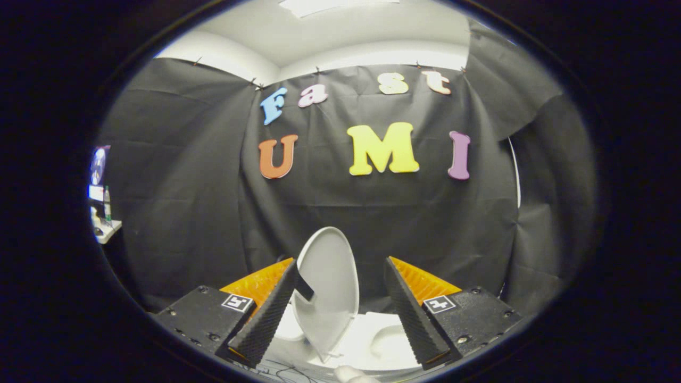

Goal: Open the toilet lid.

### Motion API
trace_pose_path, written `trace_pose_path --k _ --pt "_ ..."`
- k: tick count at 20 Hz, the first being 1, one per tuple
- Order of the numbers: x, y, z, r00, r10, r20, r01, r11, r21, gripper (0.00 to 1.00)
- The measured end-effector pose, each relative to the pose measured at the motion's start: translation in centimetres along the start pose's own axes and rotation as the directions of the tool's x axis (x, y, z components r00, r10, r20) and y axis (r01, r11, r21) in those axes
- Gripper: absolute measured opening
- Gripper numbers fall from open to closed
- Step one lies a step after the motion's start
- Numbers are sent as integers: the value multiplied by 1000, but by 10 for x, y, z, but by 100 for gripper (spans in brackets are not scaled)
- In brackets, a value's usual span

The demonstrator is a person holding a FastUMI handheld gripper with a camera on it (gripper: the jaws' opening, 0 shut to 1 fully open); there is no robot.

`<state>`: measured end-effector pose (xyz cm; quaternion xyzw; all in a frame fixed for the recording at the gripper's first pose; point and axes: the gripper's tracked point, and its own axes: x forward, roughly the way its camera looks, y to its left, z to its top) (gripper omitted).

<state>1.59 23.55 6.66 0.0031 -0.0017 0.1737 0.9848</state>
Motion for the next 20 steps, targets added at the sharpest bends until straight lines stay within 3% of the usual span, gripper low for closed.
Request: trace_pose_path --k 4,9,20 --pt "-25 -84 -24 993 -115 -17 116 989 87 100" --pt "-45 -174 -57 974 -228 -1 228 972 50 99" --pt "-40 -248 -115 952 -305 -26 306 947 92 98"
